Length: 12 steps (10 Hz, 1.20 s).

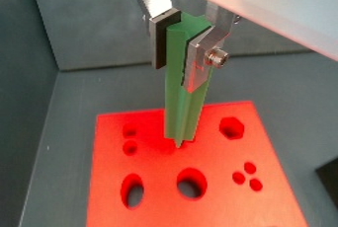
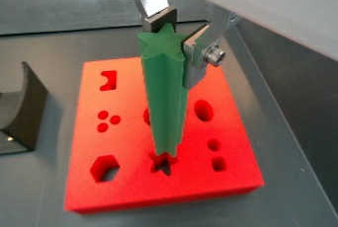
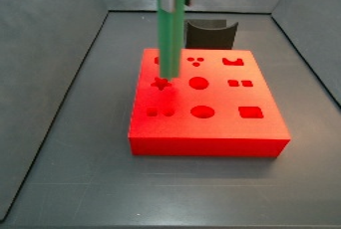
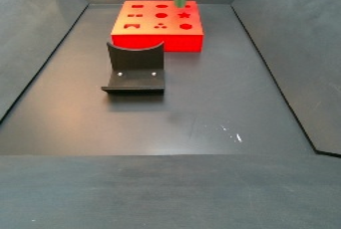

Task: Insert the star object.

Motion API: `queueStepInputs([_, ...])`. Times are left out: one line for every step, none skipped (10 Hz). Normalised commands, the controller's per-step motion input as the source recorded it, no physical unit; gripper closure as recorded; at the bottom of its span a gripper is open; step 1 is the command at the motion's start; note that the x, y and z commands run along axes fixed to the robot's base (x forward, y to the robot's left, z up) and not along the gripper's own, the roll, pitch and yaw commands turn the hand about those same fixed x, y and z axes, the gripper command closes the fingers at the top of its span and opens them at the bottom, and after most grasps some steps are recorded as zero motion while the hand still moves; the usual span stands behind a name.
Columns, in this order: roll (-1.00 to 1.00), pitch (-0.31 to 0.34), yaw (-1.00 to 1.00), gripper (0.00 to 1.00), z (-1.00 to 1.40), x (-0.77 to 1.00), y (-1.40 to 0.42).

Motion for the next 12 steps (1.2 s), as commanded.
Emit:
queueStepInputs([0.37, -0.13, -0.03, 1.0, -0.09, -0.21, -0.1])
queueStepInputs([0.42, -0.066, -0.01, 1.0, 0.01, 0.0, -0.05])
queueStepInputs([0.38, -0.074, 0.0, 1.0, 0.0, -0.13, -0.03])
queueStepInputs([0.3, -0.051, 0.0, 1.0, 0.0, 0.0, -0.04])
queueStepInputs([0.13, 0.0, 0.03, 1.0, -0.09, 0.0, 0.0])
queueStepInputs([0.03, 0.0, 0.0, 1.0, -0.24, 0.0, 0.0])
queueStepInputs([-0.17, 0.0, 0.0, 1.0, -0.19, -0.08, 0.05])
queueStepInputs([-0.35, 0.0, 0.0, 1.0, -0.22, -0.14, 0.05])
queueStepInputs([-0.33, -0.03, 0.0, 1.0, -0.14, -0.07, 0.09])
queueStepInputs([-0.18, 0.0, 0.0, 1.0, -0.14, -0.01, 0.09])
queueStepInputs([-0.21, -0.031, 0.0, 1.0, -0.18, -0.04, 0.07])
queueStepInputs([-0.19, -0.029, 0.0, 1.0, -0.09, -0.08, 0.08])
